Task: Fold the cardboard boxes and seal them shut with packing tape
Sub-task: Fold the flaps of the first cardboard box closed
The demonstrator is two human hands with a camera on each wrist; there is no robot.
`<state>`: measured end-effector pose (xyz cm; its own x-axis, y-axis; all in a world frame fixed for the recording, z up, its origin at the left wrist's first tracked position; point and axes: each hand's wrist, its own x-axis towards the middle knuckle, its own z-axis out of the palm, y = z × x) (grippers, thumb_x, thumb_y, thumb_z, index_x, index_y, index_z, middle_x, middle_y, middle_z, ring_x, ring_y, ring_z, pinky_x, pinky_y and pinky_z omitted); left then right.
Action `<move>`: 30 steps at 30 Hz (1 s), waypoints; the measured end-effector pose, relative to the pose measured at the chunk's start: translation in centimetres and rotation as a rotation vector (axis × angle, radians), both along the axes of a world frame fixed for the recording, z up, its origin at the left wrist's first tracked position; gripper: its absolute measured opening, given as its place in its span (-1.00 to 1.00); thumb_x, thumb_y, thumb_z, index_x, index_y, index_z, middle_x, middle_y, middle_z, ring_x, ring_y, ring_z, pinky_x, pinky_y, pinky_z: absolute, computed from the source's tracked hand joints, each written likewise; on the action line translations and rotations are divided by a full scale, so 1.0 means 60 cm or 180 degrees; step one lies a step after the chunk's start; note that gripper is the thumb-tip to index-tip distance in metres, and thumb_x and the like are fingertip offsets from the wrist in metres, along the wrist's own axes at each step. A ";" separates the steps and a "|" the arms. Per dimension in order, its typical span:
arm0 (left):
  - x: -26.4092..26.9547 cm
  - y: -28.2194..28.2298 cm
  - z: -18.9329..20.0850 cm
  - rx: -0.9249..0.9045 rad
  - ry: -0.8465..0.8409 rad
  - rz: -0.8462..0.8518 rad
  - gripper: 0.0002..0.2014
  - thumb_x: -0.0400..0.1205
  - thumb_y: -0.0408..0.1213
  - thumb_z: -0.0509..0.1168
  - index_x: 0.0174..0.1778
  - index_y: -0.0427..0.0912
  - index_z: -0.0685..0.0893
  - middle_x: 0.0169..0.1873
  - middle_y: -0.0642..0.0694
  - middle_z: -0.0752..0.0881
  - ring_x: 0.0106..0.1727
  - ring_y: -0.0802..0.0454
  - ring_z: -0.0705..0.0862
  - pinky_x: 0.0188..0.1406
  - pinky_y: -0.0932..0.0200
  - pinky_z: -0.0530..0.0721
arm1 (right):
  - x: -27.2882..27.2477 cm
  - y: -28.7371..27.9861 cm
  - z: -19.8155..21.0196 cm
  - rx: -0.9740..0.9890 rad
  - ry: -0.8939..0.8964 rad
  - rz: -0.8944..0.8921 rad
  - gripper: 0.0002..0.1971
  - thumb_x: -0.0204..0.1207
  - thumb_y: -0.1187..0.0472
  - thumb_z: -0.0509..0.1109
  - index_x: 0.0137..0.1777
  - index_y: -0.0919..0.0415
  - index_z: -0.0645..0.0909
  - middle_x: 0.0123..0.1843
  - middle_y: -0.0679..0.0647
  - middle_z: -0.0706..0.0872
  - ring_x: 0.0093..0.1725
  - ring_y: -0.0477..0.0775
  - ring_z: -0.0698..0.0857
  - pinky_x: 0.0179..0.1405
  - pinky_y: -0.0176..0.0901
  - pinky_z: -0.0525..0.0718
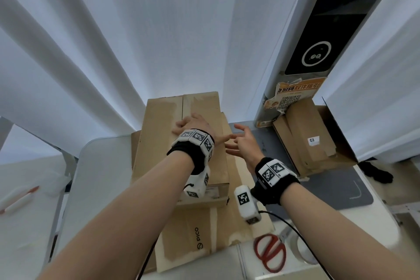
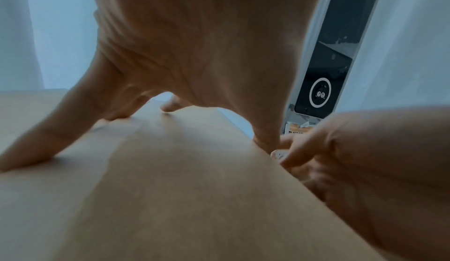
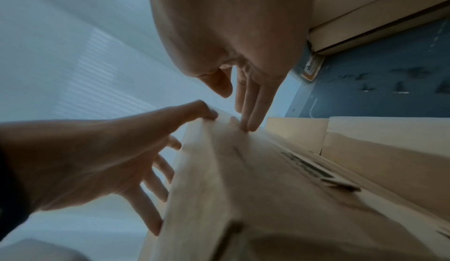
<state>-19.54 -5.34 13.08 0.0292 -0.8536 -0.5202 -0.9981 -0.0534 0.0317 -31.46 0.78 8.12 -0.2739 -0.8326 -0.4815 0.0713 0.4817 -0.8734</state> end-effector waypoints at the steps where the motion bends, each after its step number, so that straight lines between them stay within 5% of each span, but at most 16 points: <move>1: 0.001 0.000 0.000 -0.0022 0.0012 -0.0026 0.28 0.41 0.56 0.18 0.72 -0.33 -0.21 0.56 -0.59 0.12 0.53 -0.62 0.32 0.48 -0.43 0.41 | -0.001 0.002 -0.007 0.0057 -0.0018 -0.0026 -0.51 0.70 0.45 0.00 0.55 0.04 0.34 0.30 0.19 0.57 0.08 0.23 0.79 0.08 0.05 0.81; 5: 0.010 0.003 0.003 -0.0147 0.0124 -0.0041 0.15 0.42 0.51 0.23 0.69 -0.25 0.02 0.50 -0.51 0.22 0.36 -0.51 0.54 0.41 -0.40 0.50 | 0.002 0.012 -0.038 0.0522 -0.0111 0.0044 -0.51 0.69 0.38 0.08 0.57 0.00 0.32 0.16 0.10 0.56 0.20 0.25 0.71 0.00 0.11 0.82; 8: 0.016 0.008 0.004 -0.0124 0.0151 -0.0001 0.14 0.40 0.50 0.26 0.68 -0.21 0.04 0.51 -0.49 0.21 0.35 -0.49 0.55 0.45 -0.43 0.43 | 0.010 0.019 -0.061 0.0884 -0.0113 0.0224 -0.59 0.72 0.23 0.13 0.55 0.07 0.36 0.28 0.13 0.55 0.20 0.24 0.64 -0.11 0.08 0.78; 12: 0.032 0.005 0.003 -0.0123 0.0261 0.0063 0.13 0.37 0.48 0.32 0.67 -0.18 0.07 0.50 -0.48 0.20 0.34 -0.50 0.55 0.44 -0.44 0.44 | 0.019 0.027 -0.092 0.1265 -0.0129 0.0473 -0.59 0.75 -0.04 0.15 0.53 0.05 0.38 0.48 0.24 0.47 0.28 0.31 0.58 0.15 0.27 0.72; 17: 0.086 -0.018 -0.006 -0.0164 0.0340 0.0282 0.16 0.23 0.50 0.38 0.62 -0.08 0.13 0.43 -0.39 0.24 0.29 -0.47 0.58 0.30 -0.37 0.60 | 0.039 0.038 -0.129 0.1607 -0.0373 0.0617 -0.40 0.71 -0.21 0.15 0.66 0.07 0.28 0.57 0.29 0.39 0.45 0.43 0.50 0.19 0.31 0.64; 23: 0.093 -0.012 -0.003 -0.0120 0.0317 0.0248 0.23 0.24 0.53 0.37 0.66 -0.16 0.09 0.46 -0.40 0.21 0.37 -0.48 0.53 0.34 -0.36 0.58 | 0.082 0.043 -0.170 0.1778 -0.0455 0.0874 -0.54 0.71 -0.19 0.15 0.45 0.08 0.45 0.06 0.11 0.63 0.23 0.33 0.64 0.33 0.42 0.62; 30: 0.059 0.015 0.002 -0.0233 -0.0123 -0.0021 0.21 0.38 0.50 0.32 0.66 -0.33 0.03 0.48 -0.47 0.22 0.44 -0.45 0.44 0.47 -0.43 0.42 | 0.086 0.041 -0.176 0.1876 -0.0424 0.0889 -0.51 0.67 -0.18 0.15 0.49 0.05 0.44 0.42 0.23 0.57 0.30 0.42 0.62 0.10 0.42 0.72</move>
<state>-15.98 -4.45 13.18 0.0423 -0.8895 -0.4549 -0.9989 -0.0459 -0.0032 -26.30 3.26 -2.43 0.0073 -0.4506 -0.8927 -0.0363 0.8920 -0.4506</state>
